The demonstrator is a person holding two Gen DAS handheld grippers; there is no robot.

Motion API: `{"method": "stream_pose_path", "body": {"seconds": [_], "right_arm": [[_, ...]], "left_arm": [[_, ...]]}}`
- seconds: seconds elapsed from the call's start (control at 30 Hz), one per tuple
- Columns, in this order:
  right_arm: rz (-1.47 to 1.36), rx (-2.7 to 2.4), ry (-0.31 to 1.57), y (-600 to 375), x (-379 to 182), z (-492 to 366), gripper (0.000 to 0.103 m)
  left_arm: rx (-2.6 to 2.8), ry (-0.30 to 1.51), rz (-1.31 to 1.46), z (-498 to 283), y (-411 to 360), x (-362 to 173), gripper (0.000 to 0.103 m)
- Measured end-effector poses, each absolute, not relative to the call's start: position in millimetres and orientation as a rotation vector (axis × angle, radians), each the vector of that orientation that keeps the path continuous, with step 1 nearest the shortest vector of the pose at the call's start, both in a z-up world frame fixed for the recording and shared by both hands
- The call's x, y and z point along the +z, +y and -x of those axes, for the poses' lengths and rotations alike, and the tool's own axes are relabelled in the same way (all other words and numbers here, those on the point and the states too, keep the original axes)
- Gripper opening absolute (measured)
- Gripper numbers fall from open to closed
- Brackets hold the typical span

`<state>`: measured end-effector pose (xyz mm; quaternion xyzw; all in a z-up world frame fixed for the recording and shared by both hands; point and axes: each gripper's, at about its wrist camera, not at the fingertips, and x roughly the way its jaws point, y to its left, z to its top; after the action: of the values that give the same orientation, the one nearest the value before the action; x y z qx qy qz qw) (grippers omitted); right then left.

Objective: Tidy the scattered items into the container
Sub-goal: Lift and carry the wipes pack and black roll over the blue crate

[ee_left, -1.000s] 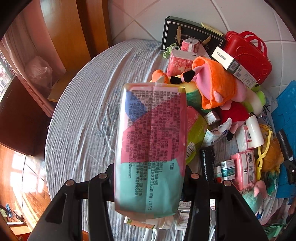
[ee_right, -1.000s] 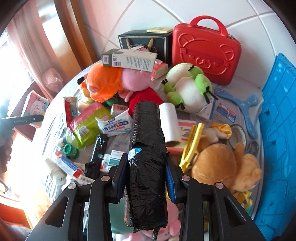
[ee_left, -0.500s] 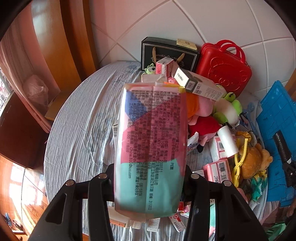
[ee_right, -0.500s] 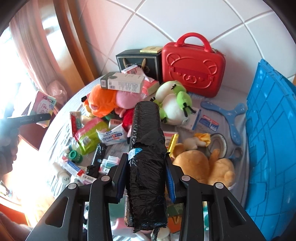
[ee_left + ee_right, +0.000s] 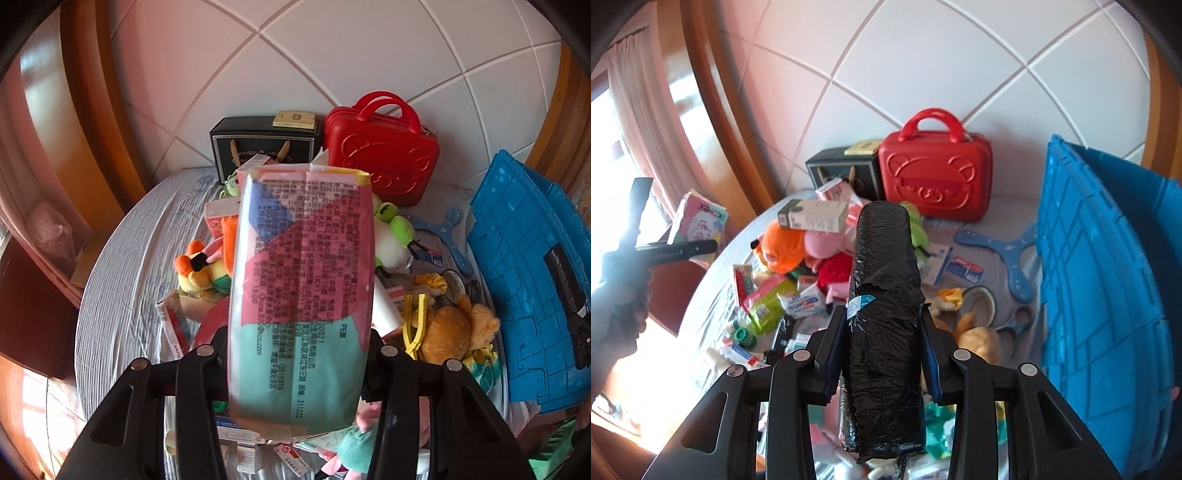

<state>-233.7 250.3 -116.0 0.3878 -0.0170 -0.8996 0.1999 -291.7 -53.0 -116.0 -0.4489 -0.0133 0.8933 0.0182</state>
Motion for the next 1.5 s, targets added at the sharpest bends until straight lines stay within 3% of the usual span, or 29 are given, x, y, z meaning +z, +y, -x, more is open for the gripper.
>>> {"method": "stream_pose_path", "body": {"seconds": [0.73, 1.5], "right_arm": [[-0.862, -2.725, -0.201, 407.8, -43.9, 211.4, 0.035], [-0.925, -2.978, -0.357, 573.2, -51.9, 208.5, 0.035]], "left_arm": [[2.548, 0.21, 1.106, 310.5, 194.9, -47.3, 0.045], [2.284, 0.382, 0.891, 341.6, 434.8, 1.9, 0.045]]}}
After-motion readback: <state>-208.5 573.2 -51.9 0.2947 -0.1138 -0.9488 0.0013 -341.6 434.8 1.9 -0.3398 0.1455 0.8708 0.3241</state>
